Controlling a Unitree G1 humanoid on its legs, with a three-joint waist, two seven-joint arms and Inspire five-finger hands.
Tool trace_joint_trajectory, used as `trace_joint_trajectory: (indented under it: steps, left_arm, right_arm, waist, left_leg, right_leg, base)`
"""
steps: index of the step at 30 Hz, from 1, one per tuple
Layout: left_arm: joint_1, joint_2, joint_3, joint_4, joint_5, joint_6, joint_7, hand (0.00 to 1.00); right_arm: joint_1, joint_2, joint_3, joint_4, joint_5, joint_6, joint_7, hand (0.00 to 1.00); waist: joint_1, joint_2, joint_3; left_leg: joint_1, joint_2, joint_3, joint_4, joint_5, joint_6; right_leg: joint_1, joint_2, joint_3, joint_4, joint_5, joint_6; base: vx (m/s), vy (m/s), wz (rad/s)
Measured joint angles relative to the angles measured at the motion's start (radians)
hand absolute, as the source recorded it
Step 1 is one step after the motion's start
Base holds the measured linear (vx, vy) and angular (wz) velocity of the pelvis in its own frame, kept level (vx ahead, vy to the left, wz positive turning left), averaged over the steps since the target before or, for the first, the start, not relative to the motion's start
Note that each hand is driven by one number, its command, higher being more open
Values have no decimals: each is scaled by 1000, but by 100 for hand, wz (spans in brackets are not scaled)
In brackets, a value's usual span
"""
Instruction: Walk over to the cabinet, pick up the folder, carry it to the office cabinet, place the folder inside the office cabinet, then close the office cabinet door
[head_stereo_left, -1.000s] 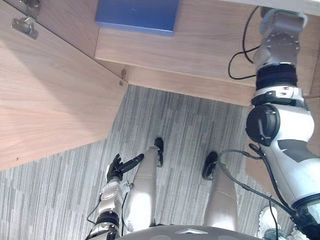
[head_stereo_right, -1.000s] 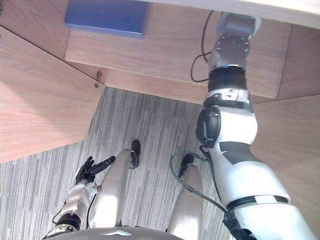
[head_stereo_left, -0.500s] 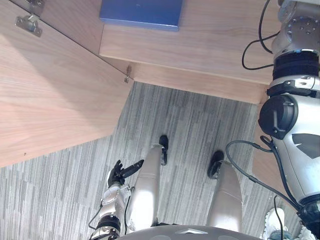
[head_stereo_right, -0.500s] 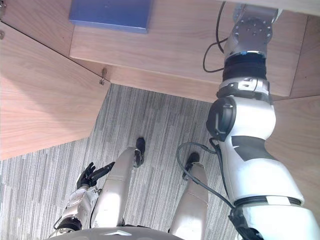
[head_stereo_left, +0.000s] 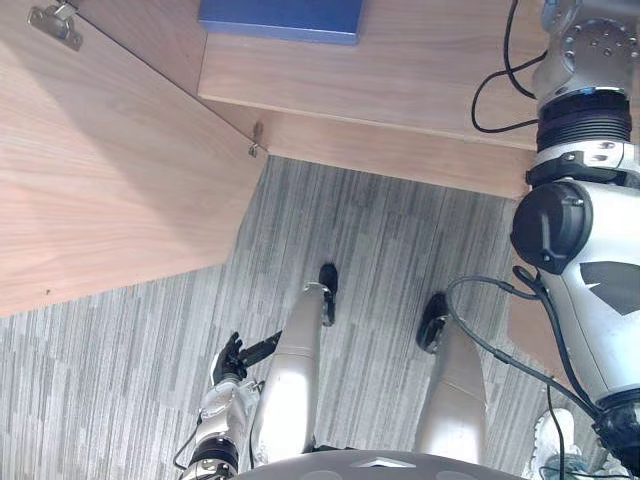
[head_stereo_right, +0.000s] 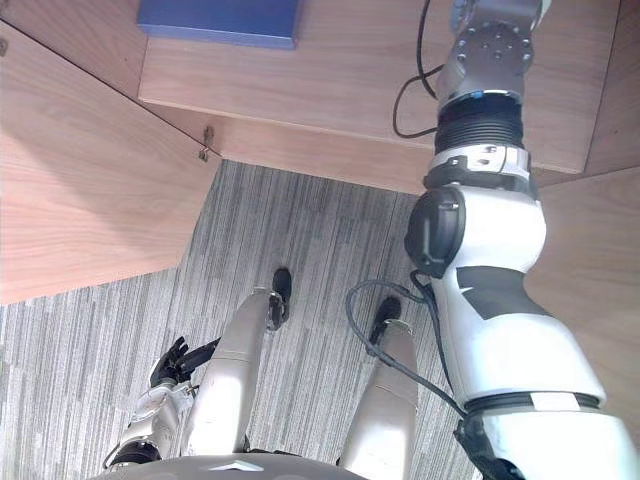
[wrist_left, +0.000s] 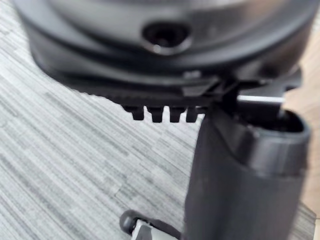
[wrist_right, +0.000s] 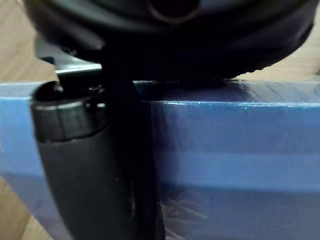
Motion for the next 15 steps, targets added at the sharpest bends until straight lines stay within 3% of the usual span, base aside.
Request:
trace_joint_trajectory:
  steps: [15]
  left_arm:
    - [-2,7,-9,4,0,0,3,100]
  right_arm:
    - [149,58,-59,1,44,-55,1,100]
  waist:
    - [-7,-10,7]
  left_leg:
    - [-49,-3,-17,4,25,-12]
  right_leg:
    - [-52,-5,-13,30,-3,7]
  base:
    - [-22,-56,3]
